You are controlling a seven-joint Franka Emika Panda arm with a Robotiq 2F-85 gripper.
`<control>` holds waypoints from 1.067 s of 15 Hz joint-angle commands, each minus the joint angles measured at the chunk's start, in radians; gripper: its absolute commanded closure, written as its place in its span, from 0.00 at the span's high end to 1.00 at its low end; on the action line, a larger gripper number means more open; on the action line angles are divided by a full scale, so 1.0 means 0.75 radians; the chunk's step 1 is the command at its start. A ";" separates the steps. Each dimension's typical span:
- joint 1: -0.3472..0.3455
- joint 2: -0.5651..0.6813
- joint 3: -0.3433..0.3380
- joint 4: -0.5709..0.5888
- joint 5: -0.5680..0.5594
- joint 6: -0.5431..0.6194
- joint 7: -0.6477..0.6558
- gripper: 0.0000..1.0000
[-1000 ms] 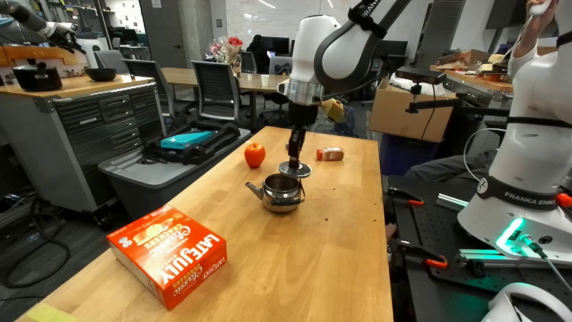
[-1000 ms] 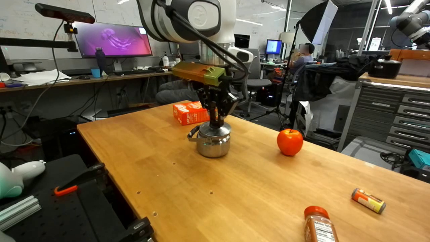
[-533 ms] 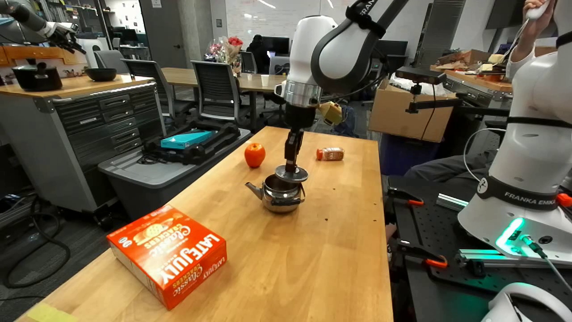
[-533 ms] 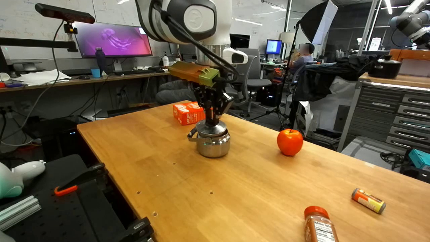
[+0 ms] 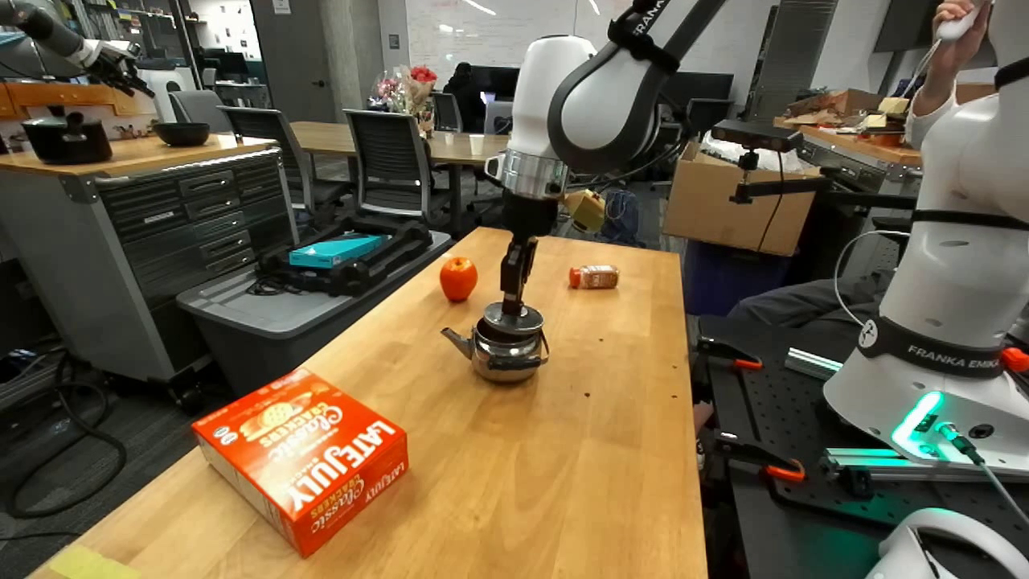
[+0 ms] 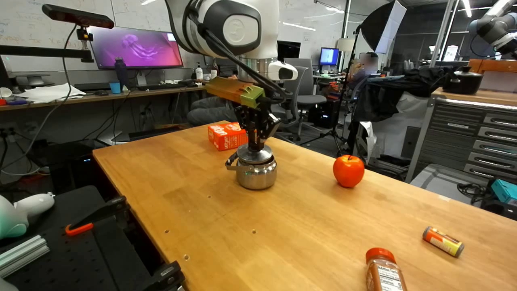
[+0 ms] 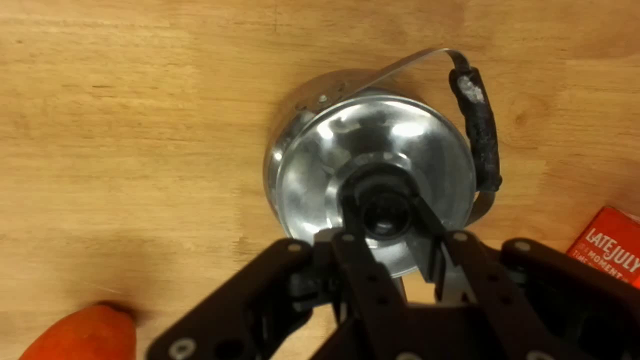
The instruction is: Use the silver lid to cover the silver teapot
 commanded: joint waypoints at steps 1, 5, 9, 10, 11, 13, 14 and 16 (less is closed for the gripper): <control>0.004 0.042 0.020 0.040 0.046 0.052 0.007 0.07; 0.004 0.082 0.027 0.064 0.041 0.074 0.020 0.07; 0.021 0.117 0.003 0.074 -0.015 0.106 0.072 0.07; 0.025 0.121 -0.003 0.077 -0.027 0.112 0.085 0.07; 0.029 0.122 -0.009 0.077 -0.039 0.118 0.097 0.07; 0.043 0.123 -0.028 0.077 -0.087 0.129 0.142 0.07; 0.047 0.122 -0.032 0.075 -0.103 0.130 0.159 0.07; 0.055 0.109 -0.040 0.065 -0.131 0.137 0.188 0.07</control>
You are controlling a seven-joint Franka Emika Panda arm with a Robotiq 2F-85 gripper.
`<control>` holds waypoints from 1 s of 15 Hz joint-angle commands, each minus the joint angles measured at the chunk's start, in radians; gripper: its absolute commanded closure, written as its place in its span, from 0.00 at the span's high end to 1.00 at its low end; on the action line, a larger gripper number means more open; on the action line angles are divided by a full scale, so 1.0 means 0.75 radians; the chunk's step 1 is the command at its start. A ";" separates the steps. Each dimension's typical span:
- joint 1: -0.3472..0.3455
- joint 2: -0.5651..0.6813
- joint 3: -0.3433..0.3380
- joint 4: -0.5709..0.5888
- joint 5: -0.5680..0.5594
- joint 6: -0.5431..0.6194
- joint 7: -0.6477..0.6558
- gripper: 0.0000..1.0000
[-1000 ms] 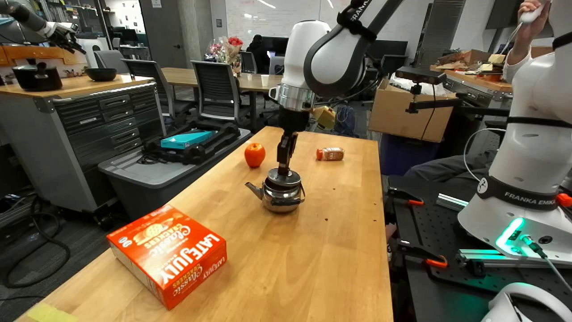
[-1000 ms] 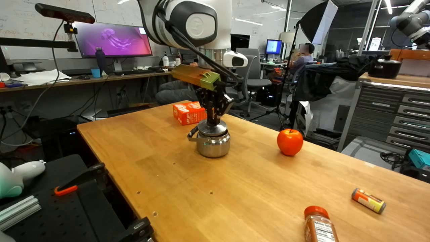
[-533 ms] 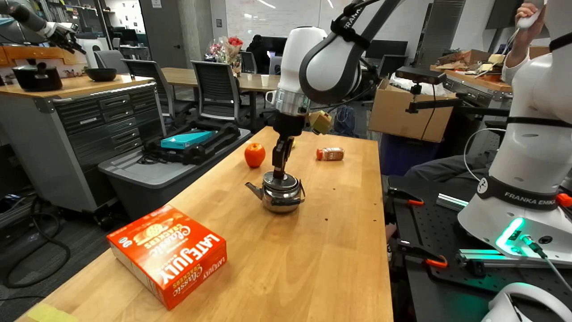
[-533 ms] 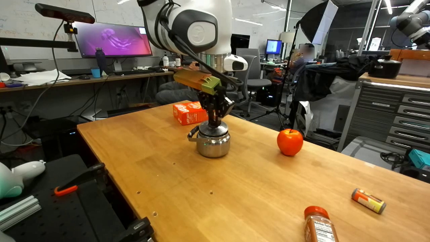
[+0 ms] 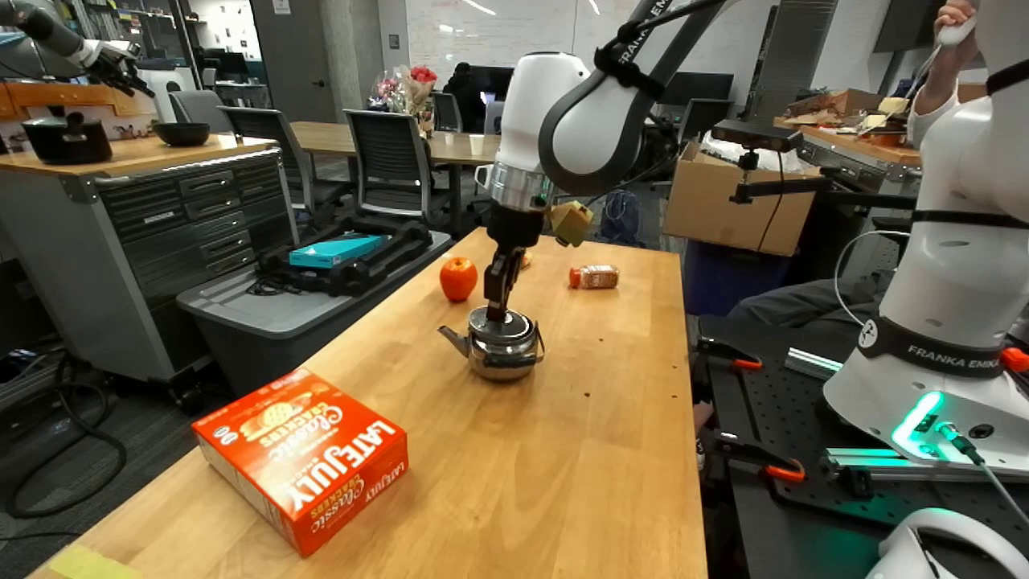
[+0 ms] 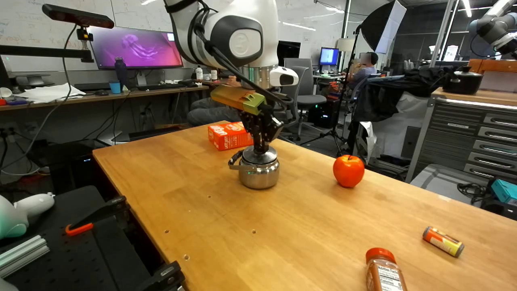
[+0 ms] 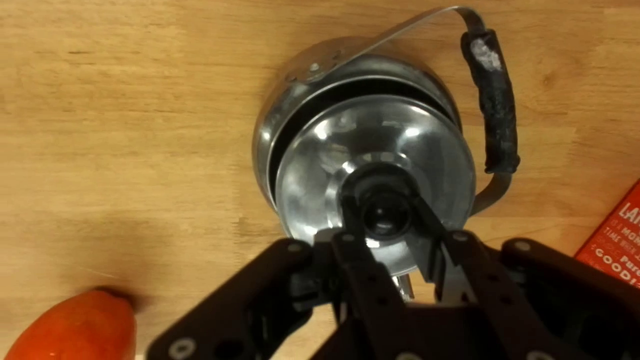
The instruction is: Use the silver lid to cover the silver teapot
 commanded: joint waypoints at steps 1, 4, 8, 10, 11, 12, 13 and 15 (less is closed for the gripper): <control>0.042 0.005 -0.039 0.007 -0.065 0.029 0.081 0.07; 0.042 -0.006 -0.041 -0.001 -0.077 0.020 0.091 0.07; 0.040 -0.008 -0.049 0.004 -0.094 -0.032 0.096 0.07; 0.045 -0.010 -0.060 0.003 -0.109 -0.037 0.113 0.07; 0.055 -0.010 -0.078 0.005 -0.137 -0.047 0.136 0.07; 0.057 -0.010 -0.085 0.005 -0.151 -0.055 0.148 0.07; 0.064 -0.008 -0.099 0.008 -0.176 -0.077 0.169 0.07; 0.073 -0.010 -0.118 0.015 -0.212 -0.110 0.200 0.07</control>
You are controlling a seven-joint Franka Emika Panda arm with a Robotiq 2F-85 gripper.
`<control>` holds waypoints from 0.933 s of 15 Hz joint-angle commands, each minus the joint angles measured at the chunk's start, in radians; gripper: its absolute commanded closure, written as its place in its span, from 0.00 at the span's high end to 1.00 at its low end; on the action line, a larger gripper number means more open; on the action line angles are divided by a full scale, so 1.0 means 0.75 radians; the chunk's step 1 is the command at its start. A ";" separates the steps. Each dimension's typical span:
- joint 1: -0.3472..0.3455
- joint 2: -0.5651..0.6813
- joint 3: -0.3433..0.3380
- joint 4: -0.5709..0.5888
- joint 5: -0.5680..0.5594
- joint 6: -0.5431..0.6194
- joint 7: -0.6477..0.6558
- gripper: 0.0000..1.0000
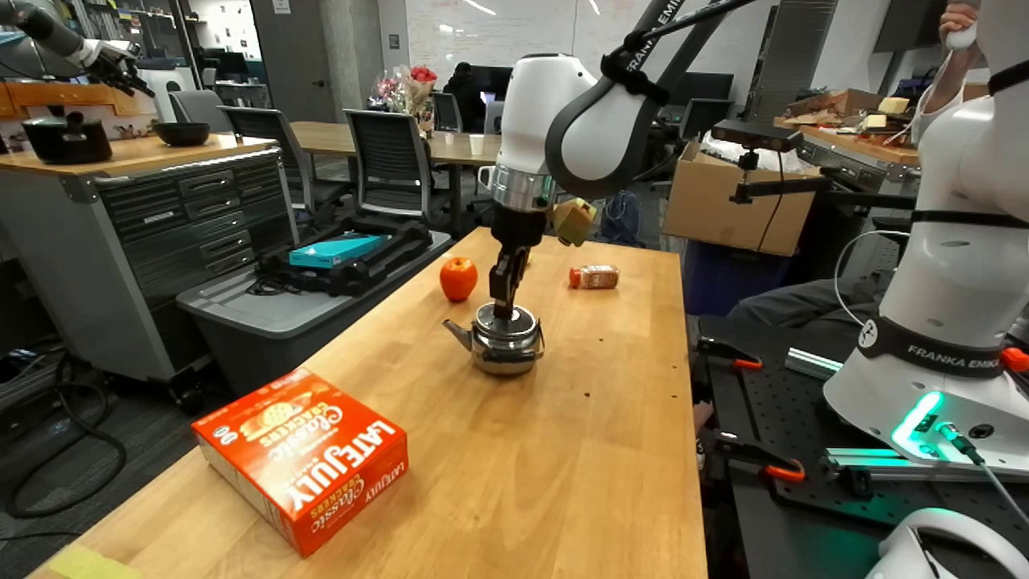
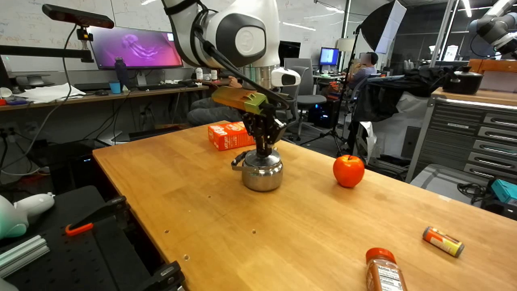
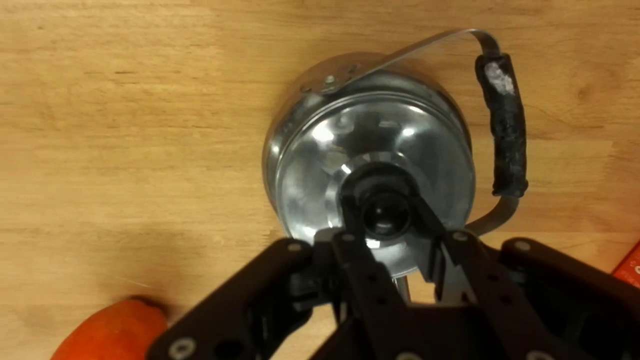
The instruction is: Use the silver lid to cover the silver teapot
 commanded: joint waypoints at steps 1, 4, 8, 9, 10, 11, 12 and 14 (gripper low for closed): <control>0.046 -0.007 -0.061 0.019 -0.088 -0.085 0.092 0.07; 0.045 -0.003 -0.065 0.045 -0.102 -0.165 0.116 0.07; 0.025 -0.001 -0.052 0.082 -0.071 -0.282 0.104 0.07; 0.021 0.002 -0.050 0.091 -0.066 -0.303 0.099 0.07; 0.020 0.006 -0.051 0.100 -0.067 -0.318 0.098 0.07; 0.021 0.011 -0.054 0.107 -0.073 -0.325 0.104 0.07; 0.023 0.014 -0.058 0.108 -0.081 -0.316 0.110 0.07; 0.023 0.014 -0.060 0.109 -0.082 -0.310 0.109 0.08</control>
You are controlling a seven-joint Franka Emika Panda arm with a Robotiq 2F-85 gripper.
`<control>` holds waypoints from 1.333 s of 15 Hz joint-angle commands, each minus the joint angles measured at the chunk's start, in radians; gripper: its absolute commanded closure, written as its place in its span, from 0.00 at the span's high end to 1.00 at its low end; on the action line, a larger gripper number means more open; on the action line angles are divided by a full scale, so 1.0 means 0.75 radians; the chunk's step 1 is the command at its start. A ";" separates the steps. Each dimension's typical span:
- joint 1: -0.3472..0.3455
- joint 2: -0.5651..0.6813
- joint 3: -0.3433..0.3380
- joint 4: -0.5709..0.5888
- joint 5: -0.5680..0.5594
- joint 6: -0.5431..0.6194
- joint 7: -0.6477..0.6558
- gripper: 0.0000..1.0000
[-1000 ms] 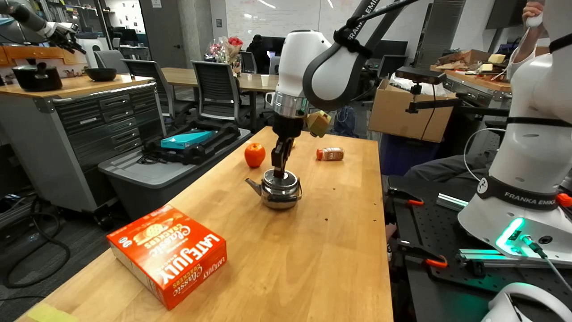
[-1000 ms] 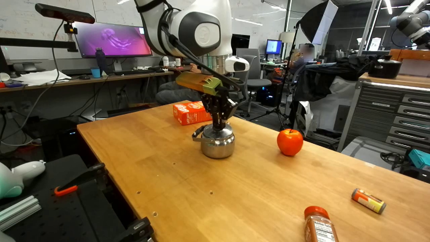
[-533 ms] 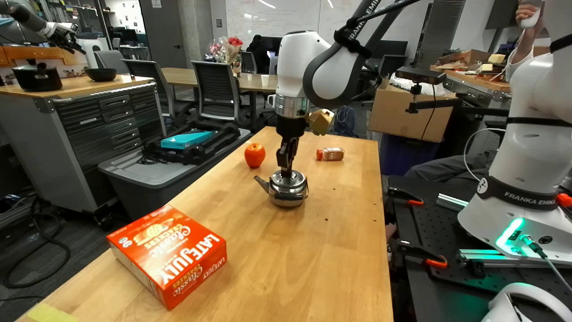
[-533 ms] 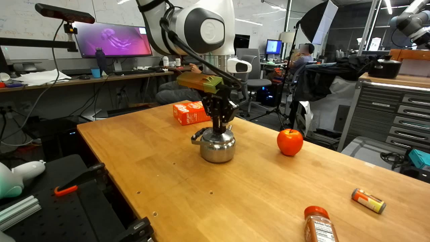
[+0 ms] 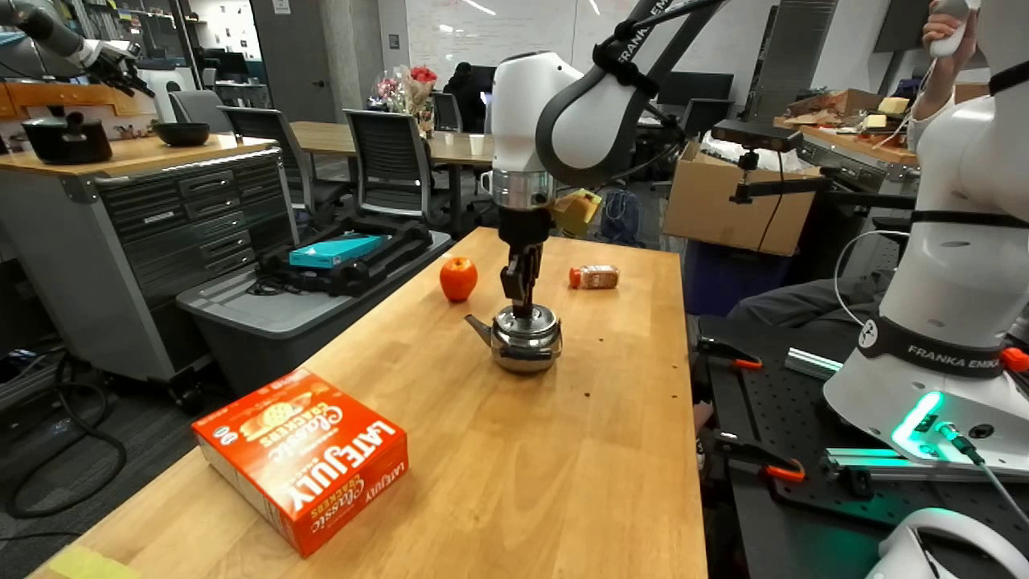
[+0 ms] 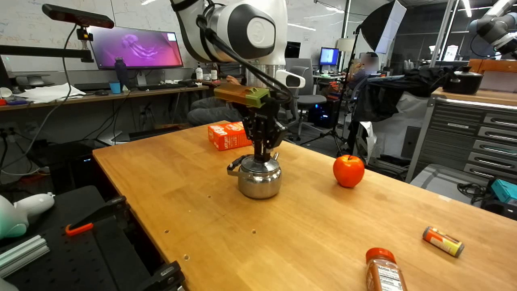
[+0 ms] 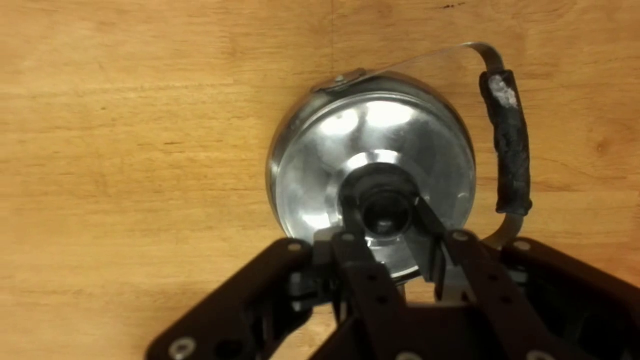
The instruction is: Use the silver lid to cover the silver teapot
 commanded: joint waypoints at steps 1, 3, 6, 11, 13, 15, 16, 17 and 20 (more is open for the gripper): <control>0.008 0.009 -0.014 0.034 -0.012 -0.024 0.022 0.10; 0.008 0.007 -0.016 0.026 -0.018 -0.008 0.021 0.11; 0.006 0.008 -0.015 0.022 -0.016 -0.001 0.013 0.47; 0.002 -0.011 -0.008 0.010 -0.003 -0.001 -0.003 0.84; 0.001 -0.036 -0.005 -0.007 0.000 0.002 -0.009 0.99; 0.001 -0.068 -0.002 -0.027 0.001 0.002 -0.013 1.00; -0.002 -0.087 0.000 -0.036 0.008 -0.005 -0.021 1.00; -0.008 -0.112 0.004 -0.049 0.018 -0.013 -0.038 1.00; -0.019 -0.188 0.007 -0.091 0.036 -0.017 -0.077 1.00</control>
